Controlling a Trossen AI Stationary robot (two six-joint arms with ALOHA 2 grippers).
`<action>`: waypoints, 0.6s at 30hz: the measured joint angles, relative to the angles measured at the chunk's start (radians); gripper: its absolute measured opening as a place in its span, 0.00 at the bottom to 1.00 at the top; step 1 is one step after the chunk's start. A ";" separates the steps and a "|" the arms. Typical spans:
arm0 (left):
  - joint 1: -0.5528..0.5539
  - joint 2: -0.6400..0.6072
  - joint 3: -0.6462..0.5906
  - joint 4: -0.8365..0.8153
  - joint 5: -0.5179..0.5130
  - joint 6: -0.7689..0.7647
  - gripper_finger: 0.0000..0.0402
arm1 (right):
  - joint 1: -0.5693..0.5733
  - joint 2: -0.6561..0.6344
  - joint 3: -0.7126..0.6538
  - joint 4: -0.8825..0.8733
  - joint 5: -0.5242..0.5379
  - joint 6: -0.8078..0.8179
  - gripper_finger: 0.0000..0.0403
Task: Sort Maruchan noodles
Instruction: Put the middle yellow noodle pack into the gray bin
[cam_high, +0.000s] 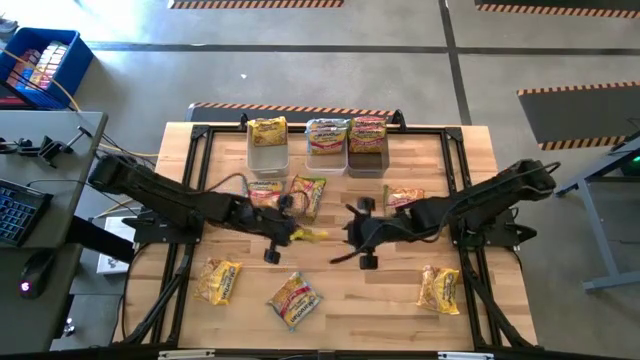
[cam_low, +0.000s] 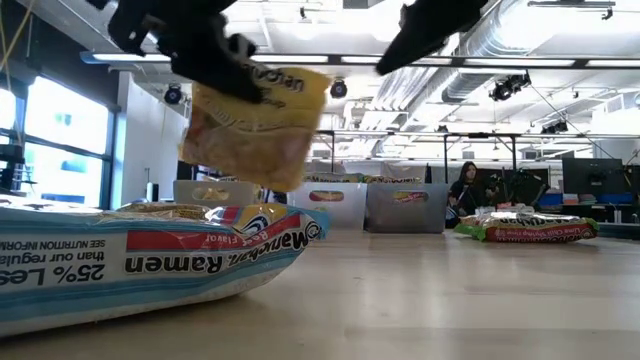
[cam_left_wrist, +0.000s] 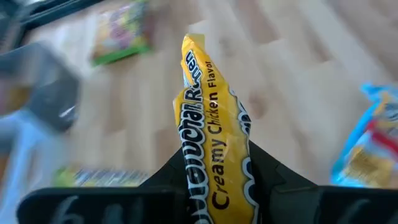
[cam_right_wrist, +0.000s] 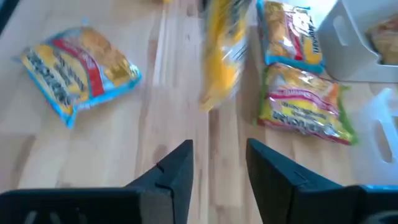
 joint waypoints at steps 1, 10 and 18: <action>0.012 -0.042 -0.029 -0.010 -0.016 0.001 0.15 | 0.004 -0.005 0.000 -0.014 0.014 -0.004 0.29; 0.342 -0.407 -0.281 0.054 0.002 0.204 0.15 | 0.040 0.046 0.000 -0.099 0.105 0.031 0.06; 0.823 -0.459 -0.288 0.165 0.412 0.314 0.15 | 0.010 0.064 0.000 -0.017 0.037 -0.116 0.02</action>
